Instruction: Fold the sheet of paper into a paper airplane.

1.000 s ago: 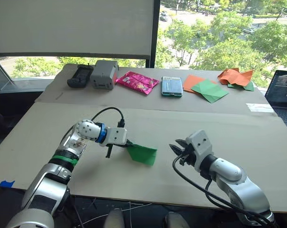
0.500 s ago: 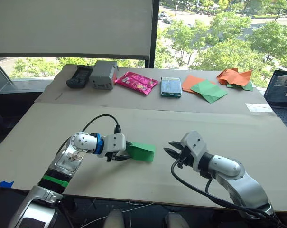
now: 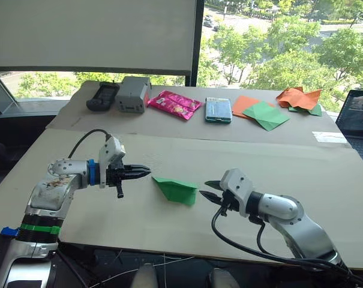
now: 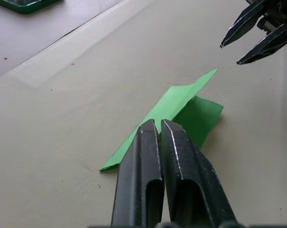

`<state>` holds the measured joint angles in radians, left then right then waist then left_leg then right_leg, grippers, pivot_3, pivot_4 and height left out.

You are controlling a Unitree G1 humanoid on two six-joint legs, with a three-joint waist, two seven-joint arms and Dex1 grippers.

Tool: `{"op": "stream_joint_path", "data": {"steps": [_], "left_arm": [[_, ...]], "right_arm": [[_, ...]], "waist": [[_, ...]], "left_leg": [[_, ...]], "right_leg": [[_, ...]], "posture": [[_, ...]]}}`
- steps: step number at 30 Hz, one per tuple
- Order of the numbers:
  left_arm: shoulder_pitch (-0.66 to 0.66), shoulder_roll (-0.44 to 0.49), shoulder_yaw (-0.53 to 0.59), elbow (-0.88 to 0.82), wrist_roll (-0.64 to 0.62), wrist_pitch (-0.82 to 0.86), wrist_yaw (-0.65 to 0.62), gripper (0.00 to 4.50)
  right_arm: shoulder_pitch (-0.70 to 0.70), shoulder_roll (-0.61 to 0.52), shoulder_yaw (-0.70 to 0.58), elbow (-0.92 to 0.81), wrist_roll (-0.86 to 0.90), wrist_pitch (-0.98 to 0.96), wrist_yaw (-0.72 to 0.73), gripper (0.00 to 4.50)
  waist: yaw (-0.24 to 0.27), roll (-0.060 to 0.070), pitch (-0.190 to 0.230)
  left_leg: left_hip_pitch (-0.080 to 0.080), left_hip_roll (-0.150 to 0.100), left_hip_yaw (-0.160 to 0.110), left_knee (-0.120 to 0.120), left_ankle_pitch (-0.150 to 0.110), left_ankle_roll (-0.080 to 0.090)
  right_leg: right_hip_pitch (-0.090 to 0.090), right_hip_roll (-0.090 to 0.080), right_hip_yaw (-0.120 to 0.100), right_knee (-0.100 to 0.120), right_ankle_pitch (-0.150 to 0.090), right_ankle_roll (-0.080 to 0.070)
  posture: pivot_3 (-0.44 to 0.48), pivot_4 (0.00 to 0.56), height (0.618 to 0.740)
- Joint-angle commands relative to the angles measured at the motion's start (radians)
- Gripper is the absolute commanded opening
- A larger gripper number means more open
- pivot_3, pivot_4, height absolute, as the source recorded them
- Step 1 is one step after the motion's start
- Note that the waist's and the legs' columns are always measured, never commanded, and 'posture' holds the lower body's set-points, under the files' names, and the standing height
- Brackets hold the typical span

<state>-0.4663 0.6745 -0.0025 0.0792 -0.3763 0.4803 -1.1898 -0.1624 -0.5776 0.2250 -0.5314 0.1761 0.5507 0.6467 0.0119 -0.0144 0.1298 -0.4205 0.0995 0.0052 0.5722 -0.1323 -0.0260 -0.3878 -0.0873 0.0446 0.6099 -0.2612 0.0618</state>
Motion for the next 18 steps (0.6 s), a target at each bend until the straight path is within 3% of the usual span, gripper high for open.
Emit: {"op": "stream_joint_path", "data": {"steps": [1,6,12,18], "left_arm": [[-0.055,-0.035,-0.033,0.066,0.028,-0.056,0.011,0.03],[-0.104,-0.091,-0.098,0.220,0.087,-0.143,-0.015,0.03],[-0.119,-0.096,-0.173,0.378,0.191,-0.299,-0.046,0.03],[-0.135,-0.115,-0.180,0.422,0.220,-0.340,-0.052,0.03]], "right_arm": [[-0.020,0.001,-0.005,-0.014,-0.010,-0.034,0.005,1.56],[-0.019,0.001,0.000,-0.023,-0.012,-0.026,0.008,1.56],[-0.026,-0.014,0.031,-0.041,-0.053,-0.034,0.007,1.56],[-0.063,-0.026,0.148,0.002,-0.174,-0.107,0.018,1.56]], "waist": [[0.000,0.000,0.000],[0.000,-0.001,0.000],[-0.005,-0.001,-0.001],[0.000,-0.001,-0.001]], "left_leg": [[0.000,0.000,0.000,0.000,0.000,0.000],[0.000,0.000,0.000,0.000,0.000,0.000],[0.000,0.000,0.000,0.000,0.000,0.000],[0.000,0.000,0.000,0.000,0.000,0.000]], "right_leg": [[0.000,0.000,0.000,0.000,0.000,0.000],[0.000,0.001,0.000,0.001,0.000,0.000],[-0.001,0.001,0.000,0.001,0.000,0.000],[-0.001,0.001,0.000,0.000,0.000,0.000]], "posture": [[0.000,0.150,0.720],[0.000,0.150,0.720],[0.000,0.150,0.720],[0.000,0.150,0.720]]}}
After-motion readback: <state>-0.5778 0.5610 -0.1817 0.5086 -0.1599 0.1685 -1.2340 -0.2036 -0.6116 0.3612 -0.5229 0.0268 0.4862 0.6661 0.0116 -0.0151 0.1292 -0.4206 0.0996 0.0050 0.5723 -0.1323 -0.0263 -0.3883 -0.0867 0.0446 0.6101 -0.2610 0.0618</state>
